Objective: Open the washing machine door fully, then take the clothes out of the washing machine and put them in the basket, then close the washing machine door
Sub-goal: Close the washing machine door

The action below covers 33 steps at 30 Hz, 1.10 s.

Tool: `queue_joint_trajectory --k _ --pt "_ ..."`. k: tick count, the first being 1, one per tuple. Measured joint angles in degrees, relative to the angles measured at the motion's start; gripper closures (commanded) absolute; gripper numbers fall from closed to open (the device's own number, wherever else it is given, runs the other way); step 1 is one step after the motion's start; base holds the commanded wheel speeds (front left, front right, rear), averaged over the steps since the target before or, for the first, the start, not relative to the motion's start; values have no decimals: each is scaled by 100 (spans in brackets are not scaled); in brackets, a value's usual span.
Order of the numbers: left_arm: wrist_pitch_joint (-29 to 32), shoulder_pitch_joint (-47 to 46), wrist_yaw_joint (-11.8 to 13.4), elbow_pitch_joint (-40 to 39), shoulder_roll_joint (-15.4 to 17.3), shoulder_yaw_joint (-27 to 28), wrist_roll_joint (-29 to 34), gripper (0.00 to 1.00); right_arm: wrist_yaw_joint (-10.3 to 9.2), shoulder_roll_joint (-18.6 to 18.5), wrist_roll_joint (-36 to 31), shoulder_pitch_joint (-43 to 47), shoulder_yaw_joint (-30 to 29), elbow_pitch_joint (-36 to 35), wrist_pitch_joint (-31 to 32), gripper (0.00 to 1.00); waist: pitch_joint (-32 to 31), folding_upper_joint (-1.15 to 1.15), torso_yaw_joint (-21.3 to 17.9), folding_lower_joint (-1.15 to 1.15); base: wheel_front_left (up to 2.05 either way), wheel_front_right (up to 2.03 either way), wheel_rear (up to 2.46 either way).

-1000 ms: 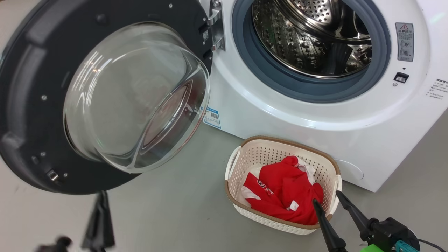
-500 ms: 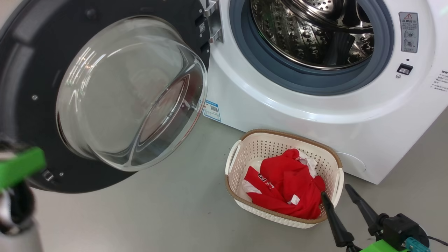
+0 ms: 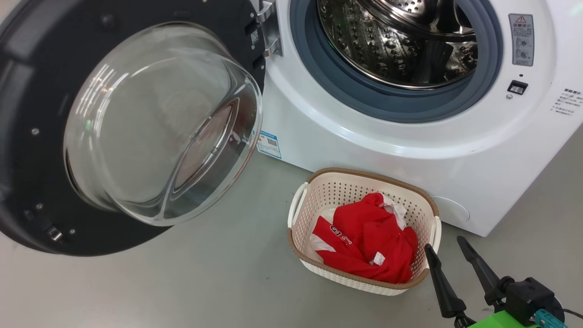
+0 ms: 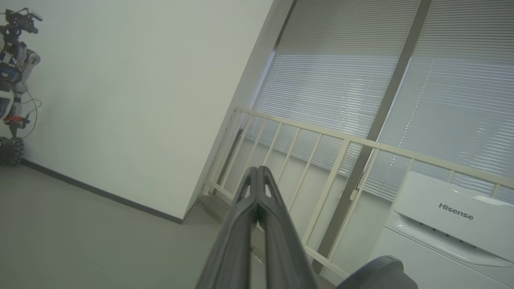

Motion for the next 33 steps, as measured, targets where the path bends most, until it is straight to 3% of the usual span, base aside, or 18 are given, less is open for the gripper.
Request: queue_joint_trajectory --k 7,15,20,33 --pt "1328 -564 2 1597 283 247 -687 100 0 11 -3 89 -7 -7 0 0 30 0 -16 0 0 0 0" --pt "2873 -682 2 2364 486 -11 -1036 100 -1 12 -3 89 -15 -23 0 0 65 0 4 1 0 0 0" --pt "3831 -626 2 2268 493 -318 -1429 100 -1 11 -8 90 -21 -45 0 0 50 0 17 0 0 0 0" --pt "5109 436 4 742 732 -1017 -2581 100 0 42 -14 96 -42 -41 0 0 -114 0 2 1 0 0 0"
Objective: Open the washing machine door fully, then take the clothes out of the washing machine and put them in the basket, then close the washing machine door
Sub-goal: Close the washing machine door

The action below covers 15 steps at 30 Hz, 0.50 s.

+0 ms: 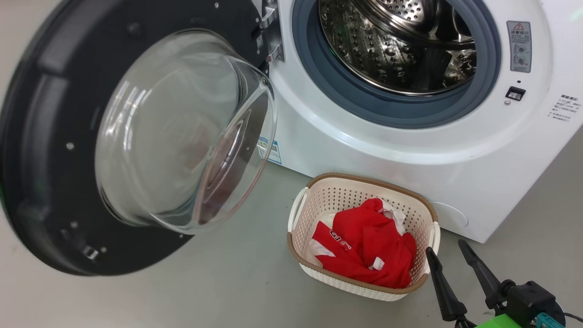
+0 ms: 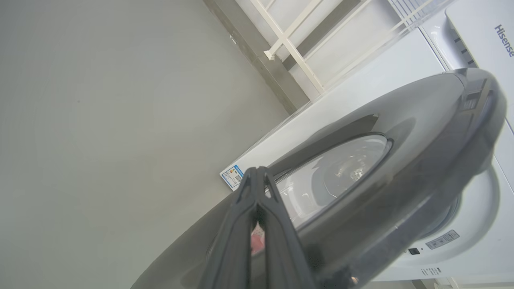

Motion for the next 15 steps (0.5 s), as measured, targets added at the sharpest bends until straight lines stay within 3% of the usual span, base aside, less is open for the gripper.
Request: queue_joint_trajectory --k 15 --pt "689 1304 -1 -2260 5 -881 -1316 100 -1 73 -7 111 -118 10 0 0 -131 0 -138 0 0 0 0"
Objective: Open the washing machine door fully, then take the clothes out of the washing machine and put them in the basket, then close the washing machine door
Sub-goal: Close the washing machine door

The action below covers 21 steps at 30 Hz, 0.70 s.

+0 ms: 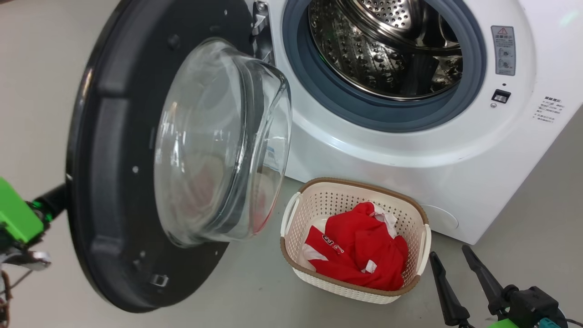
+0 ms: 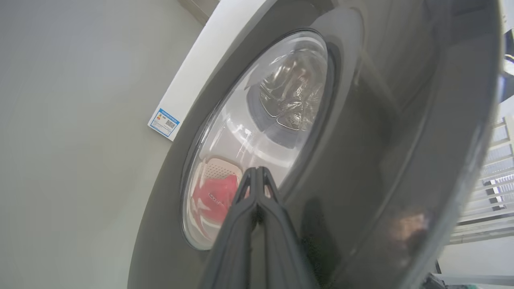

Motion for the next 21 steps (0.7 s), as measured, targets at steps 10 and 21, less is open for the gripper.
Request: queue_joint_trajectory --k 10,21 --pt "-60 309 2 -1044 -40 -637 -246 100 0 53 0 8 0 7 0 0 -22 0 -222 0 0 0 0" --pt "-478 408 4 -1695 -132 -1324 -341 100 0 79 0 6 -2 9 0 0 -5 0 -657 0 0 0 0"
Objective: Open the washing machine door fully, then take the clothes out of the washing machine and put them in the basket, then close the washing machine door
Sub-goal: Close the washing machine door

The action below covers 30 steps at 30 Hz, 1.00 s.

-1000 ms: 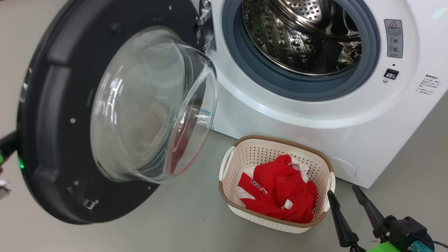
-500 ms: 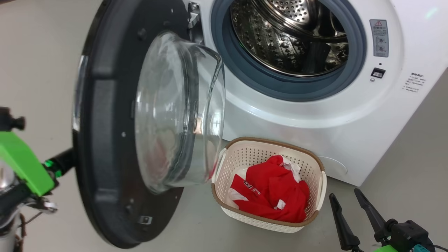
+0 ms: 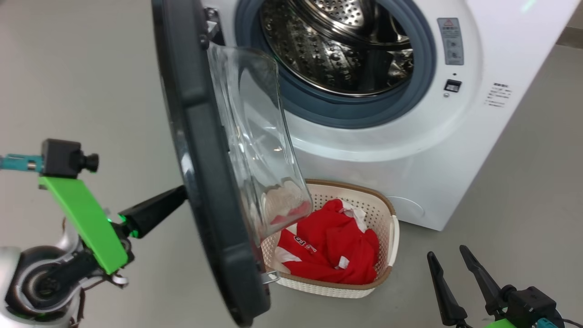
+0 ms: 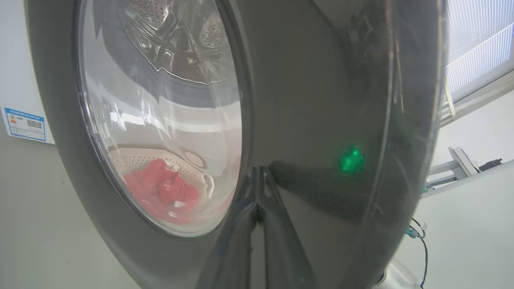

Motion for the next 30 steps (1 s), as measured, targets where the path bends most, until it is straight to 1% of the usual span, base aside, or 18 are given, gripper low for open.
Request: queue_joint_trajectory --k 4,11,15,19,26,27,28,30 --pt "-176 -1 0 -109 -54 -211 11 100 0 8 0 -12 -2 -1 0 0 25 0 -197 0 0 0 0" --pt "-516 -18 0 -89 -137 -435 42 100 1 18 0 -12 -7 5 0 0 50 0 -539 0 0 0 0" --pt "-677 -88 -1 -45 -158 -586 42 100 0 21 1 -12 -12 5 0 0 68 0 -670 0 0 0 0" --pt "-824 -159 -2 12 -154 -650 26 100 1 24 1 -13 -35 5 0 0 120 0 -702 0 0 0 0" --pt "-1109 -151 -4 129 -119 -727 -3 100 1 33 1 -13 -53 5 0 0 108 0 -608 0 0 0 0" --pt "-1171 -148 -4 145 -112 -726 -4 89 1 37 1 -13 -54 5 0 0 101 0 -589 0 0 0 0" --pt "-1257 -138 -4 166 -111 -716 -13 82 0 38 1 -13 -55 5 0 0 94 0 -566 0 0 0 0" --pt "-1423 -82 -5 244 -109 -688 -62 73 1 42 1 -12 -54 5 0 0 76 0 -519 0 0 0 0"
